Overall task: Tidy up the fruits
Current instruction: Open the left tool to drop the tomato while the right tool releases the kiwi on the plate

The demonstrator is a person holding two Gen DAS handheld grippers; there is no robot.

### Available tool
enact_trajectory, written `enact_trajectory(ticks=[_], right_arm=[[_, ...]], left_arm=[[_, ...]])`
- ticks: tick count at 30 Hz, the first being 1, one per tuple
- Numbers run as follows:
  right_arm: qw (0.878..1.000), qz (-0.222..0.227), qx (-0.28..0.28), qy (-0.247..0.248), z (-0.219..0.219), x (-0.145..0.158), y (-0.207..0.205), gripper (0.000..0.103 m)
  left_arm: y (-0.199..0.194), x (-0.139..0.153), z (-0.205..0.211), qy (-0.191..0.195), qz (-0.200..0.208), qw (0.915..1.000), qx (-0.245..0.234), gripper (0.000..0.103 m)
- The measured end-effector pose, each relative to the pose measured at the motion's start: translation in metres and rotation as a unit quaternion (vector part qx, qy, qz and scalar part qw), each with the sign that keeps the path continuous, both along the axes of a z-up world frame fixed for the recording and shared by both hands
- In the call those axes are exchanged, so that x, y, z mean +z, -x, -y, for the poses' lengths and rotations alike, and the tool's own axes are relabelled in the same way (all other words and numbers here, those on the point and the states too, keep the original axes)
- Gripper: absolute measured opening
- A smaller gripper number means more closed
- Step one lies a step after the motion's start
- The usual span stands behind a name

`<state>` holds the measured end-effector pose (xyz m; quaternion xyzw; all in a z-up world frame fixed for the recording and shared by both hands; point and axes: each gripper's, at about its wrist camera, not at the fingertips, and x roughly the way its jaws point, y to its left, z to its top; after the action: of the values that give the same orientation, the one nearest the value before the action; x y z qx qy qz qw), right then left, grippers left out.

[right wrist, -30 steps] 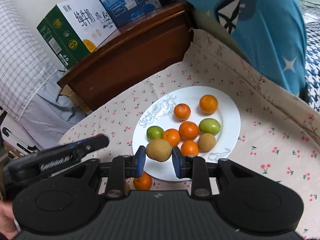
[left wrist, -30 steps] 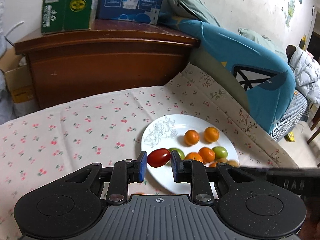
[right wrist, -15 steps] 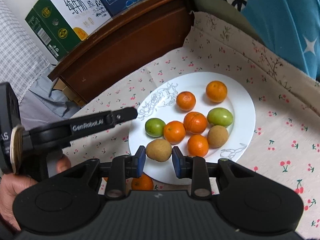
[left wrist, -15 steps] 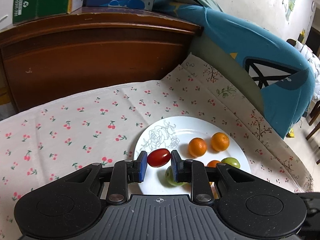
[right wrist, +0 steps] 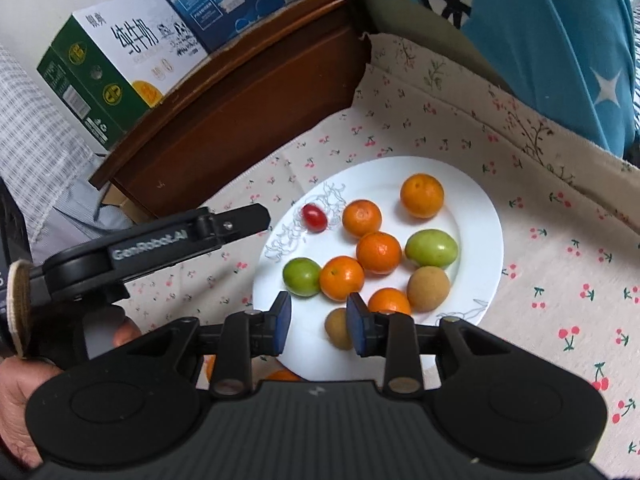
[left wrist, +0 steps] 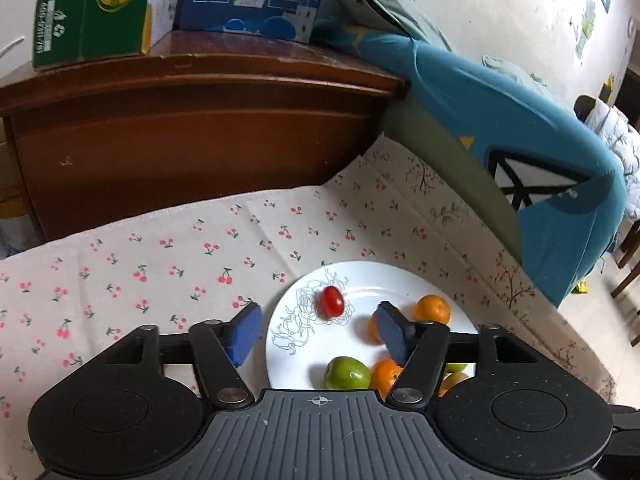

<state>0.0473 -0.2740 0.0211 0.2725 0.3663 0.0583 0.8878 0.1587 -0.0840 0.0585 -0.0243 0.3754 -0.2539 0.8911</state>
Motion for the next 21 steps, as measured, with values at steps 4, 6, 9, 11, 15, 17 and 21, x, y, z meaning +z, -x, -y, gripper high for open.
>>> enact_trajectory(ticks=[4,6,9,11,15,17,21], right_arm=[[1.000,0.004,0.006,0.003,0.001,0.002,0.002,0.032],[1.000,0.001,0.013,0.004,-0.001,0.001,0.002,0.032],[1.000,0.001,0.020,0.009,-0.004,0.001,0.004,0.032],[1.000,0.003,0.027,0.011,-0.006,0.003,0.005,0.032],[0.999,0.006,0.040,0.027,-0.011,0.005,0.009,0.033],[0.999,0.006,0.043,0.028,-0.012,0.005,0.012,0.033],[0.998,0.008,0.053,0.035,-0.015,0.008,0.017,0.033]], left_arm=[[0.007,0.013,-0.010,0.000,0.007,0.9999,0.014,0.078],[0.012,0.019,-0.016,-0.006,0.010,0.9997,0.023,0.079],[0.018,0.023,-0.023,-0.020,0.015,0.9992,0.030,0.080],[0.025,0.025,-0.028,-0.030,0.018,0.9986,0.038,0.080],[0.035,0.024,-0.039,-0.030,0.005,0.9984,0.048,0.080],[0.041,0.023,-0.043,-0.038,0.002,0.9978,0.055,0.080],[0.053,0.021,-0.052,-0.039,-0.007,0.9973,0.061,0.080]])
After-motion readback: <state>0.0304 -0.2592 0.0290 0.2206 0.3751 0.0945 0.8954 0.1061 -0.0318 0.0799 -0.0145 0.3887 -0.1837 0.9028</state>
